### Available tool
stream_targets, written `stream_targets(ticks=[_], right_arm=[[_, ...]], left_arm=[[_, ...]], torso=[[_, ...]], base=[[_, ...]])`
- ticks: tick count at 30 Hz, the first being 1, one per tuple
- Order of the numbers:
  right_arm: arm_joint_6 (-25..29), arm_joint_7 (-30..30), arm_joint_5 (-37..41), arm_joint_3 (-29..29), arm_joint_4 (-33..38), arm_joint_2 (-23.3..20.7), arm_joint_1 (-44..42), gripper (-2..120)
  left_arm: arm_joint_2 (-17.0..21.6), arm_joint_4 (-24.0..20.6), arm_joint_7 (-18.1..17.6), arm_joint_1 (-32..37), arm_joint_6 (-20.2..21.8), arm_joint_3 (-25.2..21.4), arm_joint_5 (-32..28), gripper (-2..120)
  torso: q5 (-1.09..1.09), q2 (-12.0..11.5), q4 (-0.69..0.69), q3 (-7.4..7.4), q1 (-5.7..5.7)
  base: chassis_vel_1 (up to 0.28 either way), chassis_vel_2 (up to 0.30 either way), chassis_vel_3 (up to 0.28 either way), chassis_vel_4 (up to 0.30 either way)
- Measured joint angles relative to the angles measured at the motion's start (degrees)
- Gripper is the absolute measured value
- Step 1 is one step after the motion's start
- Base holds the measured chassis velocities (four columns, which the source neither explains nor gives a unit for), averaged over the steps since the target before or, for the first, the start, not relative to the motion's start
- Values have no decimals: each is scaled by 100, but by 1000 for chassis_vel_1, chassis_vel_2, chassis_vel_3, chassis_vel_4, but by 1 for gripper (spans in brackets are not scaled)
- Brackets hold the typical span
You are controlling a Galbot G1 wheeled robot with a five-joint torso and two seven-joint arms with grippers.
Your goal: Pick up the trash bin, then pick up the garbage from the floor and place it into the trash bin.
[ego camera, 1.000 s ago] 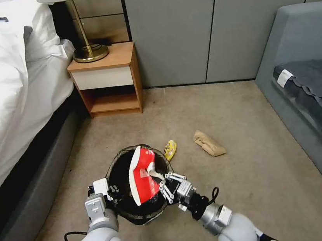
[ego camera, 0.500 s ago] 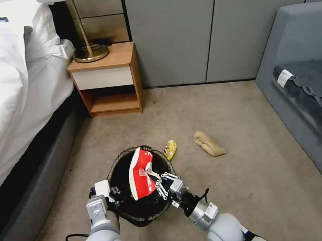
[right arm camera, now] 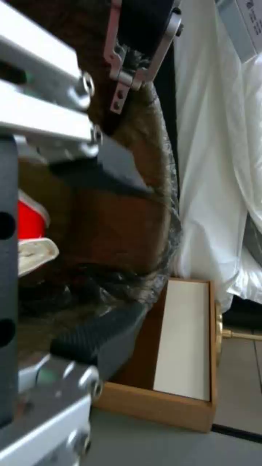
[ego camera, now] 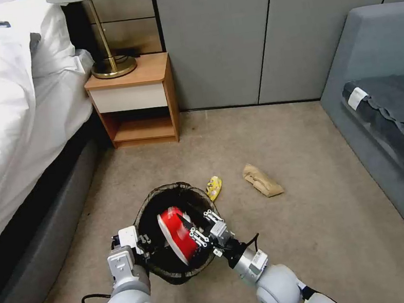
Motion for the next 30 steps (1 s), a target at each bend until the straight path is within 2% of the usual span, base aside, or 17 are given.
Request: stream_targets(ticks=[2,4,5,8,11,16,20,26,30], right_arm=[[-3,7,-2,2,17,-12,0,69],[-9,11,-1,8,40,-26,0,78],[-9,11,-1,8,40,-26,0,78],[-12,11,-1,10,47,-36,3,92],[-12,12,-1,9,55,-41,4,99],[3,20,-42,39,228,-40,-16,100],[68,147,-182,200,686,30,-87,100],[3,1138,-545,611,1631,140,-315,100],[-7,1423,-692,885,2050,161,-501,100]], left_arm=[[6,-3,0,3,0,3,0,0],[16,-10,0,2,0,2,-1,0],[16,-10,0,2,0,2,-1,0],[22,-16,0,-3,0,1,-5,0],[23,-19,0,-7,2,0,-9,0],[27,-25,0,-14,5,-10,-14,0],[28,-11,0,-14,5,-28,-7,0],[2,107,0,-8,-28,-76,28,0],[-23,118,0,10,-43,-92,49,0]], torso=[[0,0,0,0,0],[0,0,0,0,0],[0,0,0,0,0],[0,0,0,0,0],[0,0,0,0,0],[0,0,0,0,0],[0,0,0,0,0],[0,0,0,0,0],[0,0,0,0,0]], base=[[0,0,0,0],[0,0,0,0],[0,0,0,0],[0,0,0,0],[0,0,0,0],[0,0,0,0],[0,0,0,0],[0,0,0,0],[0,0,0,0]])
